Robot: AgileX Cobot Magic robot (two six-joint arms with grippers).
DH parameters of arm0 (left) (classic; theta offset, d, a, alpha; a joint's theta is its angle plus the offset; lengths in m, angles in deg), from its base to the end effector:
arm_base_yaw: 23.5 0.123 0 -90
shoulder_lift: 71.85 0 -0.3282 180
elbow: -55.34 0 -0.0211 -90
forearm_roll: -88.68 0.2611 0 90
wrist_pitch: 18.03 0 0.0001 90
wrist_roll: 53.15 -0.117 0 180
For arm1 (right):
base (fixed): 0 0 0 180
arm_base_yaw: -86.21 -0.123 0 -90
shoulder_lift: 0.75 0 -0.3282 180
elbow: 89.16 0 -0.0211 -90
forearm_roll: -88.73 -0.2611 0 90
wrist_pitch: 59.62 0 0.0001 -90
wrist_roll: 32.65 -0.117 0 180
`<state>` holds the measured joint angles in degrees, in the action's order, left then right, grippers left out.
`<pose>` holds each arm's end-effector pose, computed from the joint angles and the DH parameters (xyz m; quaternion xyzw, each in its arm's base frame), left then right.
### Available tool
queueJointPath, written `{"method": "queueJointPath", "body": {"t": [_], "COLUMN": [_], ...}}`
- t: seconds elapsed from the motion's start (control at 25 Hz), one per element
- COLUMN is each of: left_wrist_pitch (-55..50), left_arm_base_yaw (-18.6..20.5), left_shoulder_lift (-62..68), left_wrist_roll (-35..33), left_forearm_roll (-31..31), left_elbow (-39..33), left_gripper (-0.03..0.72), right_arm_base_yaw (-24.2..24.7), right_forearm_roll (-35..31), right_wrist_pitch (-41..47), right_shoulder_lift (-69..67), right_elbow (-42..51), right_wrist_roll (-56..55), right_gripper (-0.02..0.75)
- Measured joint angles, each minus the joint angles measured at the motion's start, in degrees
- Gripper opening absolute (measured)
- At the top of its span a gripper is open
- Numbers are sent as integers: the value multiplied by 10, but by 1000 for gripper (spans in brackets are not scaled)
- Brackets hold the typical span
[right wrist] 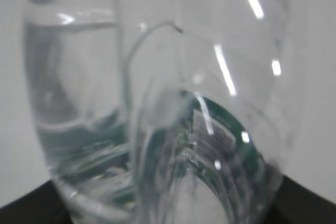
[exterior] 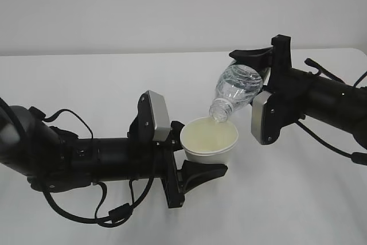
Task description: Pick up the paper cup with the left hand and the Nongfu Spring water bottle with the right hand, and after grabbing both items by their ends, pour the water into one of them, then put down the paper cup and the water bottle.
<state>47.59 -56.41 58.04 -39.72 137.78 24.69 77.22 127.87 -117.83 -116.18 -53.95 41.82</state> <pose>0.2914 -0.2845 0.1133 0.4901 0.5959 -0.3917 0.5013 0.3703 0.1221 0.1862 -0.6949 0.2917 -0.2824 0.5935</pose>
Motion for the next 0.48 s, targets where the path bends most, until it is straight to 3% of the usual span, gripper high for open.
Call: {"method": "queueJointPath", "body": {"t": [0.48], "left_wrist_pitch": [0], "left_arm_base_yaw": [0], "left_shoulder_lift": [0], "left_wrist_roll": [0], "left_forearm_roll": [0], "left_elbow": [0], "left_gripper": [463], "right_arm_base_yaw": [0], "right_forearm_roll": [0], "right_wrist_pitch": [-1], "right_shoulder_lift": [0], "right_elbow": [0], "right_wrist_roll": [4], "right_gripper": [459]}}
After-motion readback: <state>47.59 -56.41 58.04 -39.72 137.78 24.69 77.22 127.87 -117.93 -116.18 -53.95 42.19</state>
